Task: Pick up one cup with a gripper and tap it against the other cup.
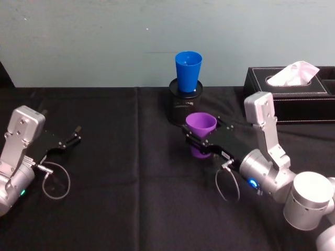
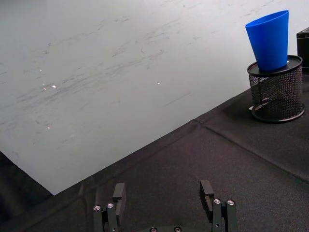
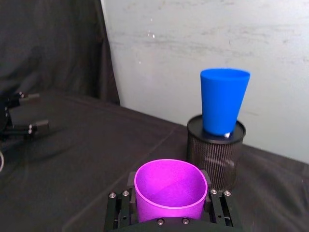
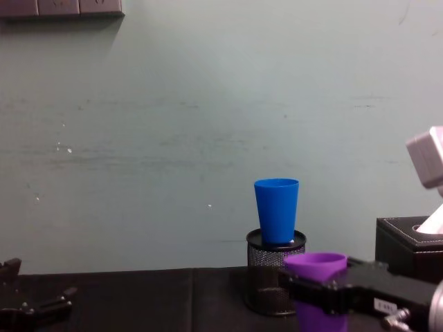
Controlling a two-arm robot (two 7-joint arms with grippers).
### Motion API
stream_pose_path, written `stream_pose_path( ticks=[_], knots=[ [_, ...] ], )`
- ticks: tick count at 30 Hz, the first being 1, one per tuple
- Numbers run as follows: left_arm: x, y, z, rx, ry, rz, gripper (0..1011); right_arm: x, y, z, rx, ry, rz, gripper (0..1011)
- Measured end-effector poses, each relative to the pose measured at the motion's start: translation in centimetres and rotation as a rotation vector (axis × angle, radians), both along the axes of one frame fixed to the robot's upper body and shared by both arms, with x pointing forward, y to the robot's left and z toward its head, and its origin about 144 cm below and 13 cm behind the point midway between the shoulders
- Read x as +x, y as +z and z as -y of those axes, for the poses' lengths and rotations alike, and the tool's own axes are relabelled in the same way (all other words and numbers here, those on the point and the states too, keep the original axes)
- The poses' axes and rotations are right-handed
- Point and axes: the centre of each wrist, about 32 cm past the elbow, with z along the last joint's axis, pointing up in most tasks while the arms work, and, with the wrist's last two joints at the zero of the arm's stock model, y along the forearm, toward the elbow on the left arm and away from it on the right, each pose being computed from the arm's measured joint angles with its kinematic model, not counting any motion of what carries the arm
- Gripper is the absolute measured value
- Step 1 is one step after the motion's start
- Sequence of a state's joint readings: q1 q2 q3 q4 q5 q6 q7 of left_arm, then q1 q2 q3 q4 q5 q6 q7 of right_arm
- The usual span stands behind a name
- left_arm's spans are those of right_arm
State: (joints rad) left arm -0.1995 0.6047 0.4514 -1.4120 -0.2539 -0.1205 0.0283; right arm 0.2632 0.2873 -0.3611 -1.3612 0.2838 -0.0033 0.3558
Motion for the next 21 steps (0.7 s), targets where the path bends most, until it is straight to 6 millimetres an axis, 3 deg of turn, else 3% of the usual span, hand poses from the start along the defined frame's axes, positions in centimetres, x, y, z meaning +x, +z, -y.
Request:
stream_pose_path(
  ticks=[21],
  knots=[
    [0.0, 0.0, 0.0, 0.000, 0.000, 0.000, 1000, -1.1, -3.0, 0.5, -0.030, -0.023, -0.041, 744]
  ],
)
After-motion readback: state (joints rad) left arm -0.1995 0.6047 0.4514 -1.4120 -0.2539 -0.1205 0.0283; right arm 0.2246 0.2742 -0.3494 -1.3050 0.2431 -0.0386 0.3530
